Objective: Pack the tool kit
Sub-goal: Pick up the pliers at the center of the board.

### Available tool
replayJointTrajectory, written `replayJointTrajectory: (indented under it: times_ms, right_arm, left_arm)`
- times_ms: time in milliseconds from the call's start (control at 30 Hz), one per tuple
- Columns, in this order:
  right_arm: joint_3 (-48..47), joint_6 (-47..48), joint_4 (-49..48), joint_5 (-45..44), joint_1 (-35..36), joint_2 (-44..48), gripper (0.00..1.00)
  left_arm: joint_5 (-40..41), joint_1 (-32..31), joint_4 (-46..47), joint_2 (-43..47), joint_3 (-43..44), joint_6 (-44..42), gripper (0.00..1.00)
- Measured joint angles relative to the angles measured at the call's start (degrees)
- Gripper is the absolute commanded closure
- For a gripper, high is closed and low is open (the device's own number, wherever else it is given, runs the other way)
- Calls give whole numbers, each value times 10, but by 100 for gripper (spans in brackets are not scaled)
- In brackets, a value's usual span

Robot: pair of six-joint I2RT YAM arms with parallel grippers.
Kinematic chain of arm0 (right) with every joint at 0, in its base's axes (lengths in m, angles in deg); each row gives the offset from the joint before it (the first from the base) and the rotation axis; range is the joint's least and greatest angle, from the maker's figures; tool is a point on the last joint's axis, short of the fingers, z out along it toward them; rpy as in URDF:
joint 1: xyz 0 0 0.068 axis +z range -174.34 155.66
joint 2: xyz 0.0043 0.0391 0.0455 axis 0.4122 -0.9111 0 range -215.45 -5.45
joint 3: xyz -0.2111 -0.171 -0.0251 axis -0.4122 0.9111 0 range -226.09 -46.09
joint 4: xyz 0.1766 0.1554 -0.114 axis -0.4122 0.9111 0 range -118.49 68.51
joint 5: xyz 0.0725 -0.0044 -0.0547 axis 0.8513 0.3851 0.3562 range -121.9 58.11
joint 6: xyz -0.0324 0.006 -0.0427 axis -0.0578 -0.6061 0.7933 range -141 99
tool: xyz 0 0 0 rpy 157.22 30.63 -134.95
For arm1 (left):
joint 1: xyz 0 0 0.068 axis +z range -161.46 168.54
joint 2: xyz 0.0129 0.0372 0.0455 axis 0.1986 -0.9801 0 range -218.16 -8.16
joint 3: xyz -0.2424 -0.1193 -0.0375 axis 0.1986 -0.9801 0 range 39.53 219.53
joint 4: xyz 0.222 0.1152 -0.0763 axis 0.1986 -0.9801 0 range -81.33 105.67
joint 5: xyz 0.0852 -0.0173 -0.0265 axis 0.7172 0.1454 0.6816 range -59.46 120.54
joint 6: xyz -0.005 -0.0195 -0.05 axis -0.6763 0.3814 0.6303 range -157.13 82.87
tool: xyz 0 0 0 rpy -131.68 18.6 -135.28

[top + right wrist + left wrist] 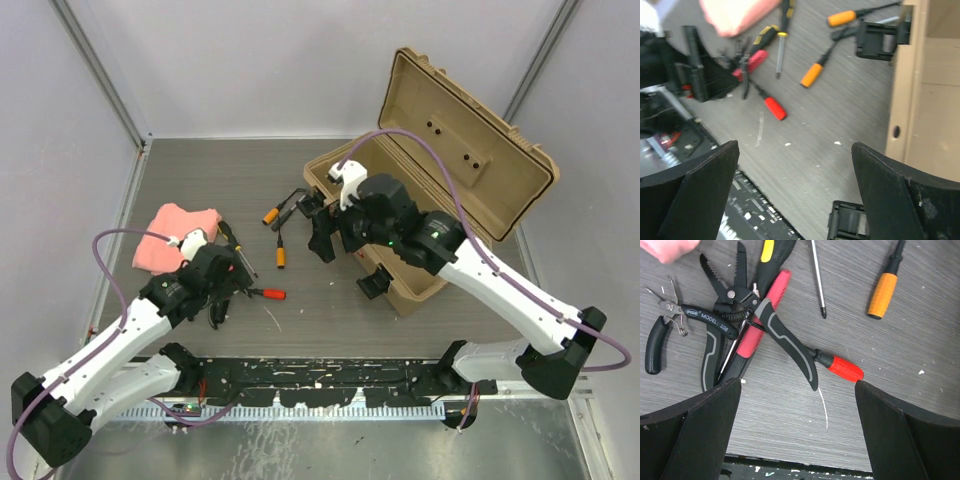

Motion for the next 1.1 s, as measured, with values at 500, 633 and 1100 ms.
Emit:
replayJointTrajectory:
  times_ms: [500,633,1100]
  right_arm:
    - [90,-14,-49,-285,61,98,0]
    - [101,-25,-75,-291,61,127,0]
    - [109,-39,-80,-286,61,108,0]
  left_arm:
    - [-97,78,31,-117,-9,27,9]
    - [-109,80,40,-141,-7,45,18]
    - [-110,104,82,-181,-7,101,33]
